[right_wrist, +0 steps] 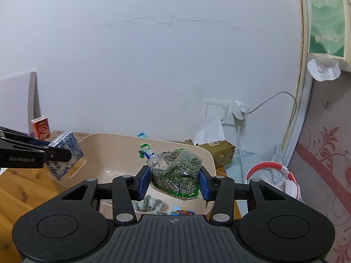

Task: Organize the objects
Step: 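Carry the box and bag over the beige bin and release both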

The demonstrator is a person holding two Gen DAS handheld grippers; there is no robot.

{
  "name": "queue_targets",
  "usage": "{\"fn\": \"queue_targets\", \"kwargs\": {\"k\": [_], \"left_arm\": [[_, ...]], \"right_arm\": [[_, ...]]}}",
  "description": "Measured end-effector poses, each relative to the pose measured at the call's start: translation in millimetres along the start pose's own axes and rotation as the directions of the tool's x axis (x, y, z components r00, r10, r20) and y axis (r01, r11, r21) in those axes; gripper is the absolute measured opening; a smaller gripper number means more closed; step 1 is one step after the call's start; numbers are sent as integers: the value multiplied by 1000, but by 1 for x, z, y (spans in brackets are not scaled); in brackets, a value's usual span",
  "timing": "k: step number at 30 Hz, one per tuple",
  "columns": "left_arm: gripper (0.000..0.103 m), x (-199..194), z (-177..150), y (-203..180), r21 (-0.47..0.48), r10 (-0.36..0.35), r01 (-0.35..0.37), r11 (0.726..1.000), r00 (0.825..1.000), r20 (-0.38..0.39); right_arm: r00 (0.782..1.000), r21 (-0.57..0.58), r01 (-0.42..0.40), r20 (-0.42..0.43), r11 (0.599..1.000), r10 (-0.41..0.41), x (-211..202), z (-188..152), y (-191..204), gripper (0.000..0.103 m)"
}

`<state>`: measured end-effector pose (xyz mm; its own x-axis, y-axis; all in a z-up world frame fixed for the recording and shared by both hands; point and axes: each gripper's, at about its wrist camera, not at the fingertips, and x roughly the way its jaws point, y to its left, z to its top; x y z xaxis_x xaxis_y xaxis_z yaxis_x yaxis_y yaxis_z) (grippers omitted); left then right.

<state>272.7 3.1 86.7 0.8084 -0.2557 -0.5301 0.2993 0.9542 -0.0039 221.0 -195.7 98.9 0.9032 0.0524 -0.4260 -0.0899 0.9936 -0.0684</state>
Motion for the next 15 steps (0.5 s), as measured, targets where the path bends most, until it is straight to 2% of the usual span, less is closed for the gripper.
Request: {"fn": "queue_targets", "kwargs": {"k": [6,12,14,15], "left_arm": [[20,50,-3,-2,-5,-2,2,1000,995,-98],[20,73,-16,-5,23,3,1,1000,986,-164],[25,73,-16,-6,26,29,-25,999,986,-165],[38,70,-15,-7,29,39,-35,999,986,-159]], "right_arm": [[998,16,-13,-68,1000,14,39,-4,-7,44],[987,-13,-28,-157,1000,26,71,-14,1,46],[984,-20,-32,-176,999,28,75,-17,4,57],[983,-20,-39,-182,999,34,75,-17,5,60]]}}
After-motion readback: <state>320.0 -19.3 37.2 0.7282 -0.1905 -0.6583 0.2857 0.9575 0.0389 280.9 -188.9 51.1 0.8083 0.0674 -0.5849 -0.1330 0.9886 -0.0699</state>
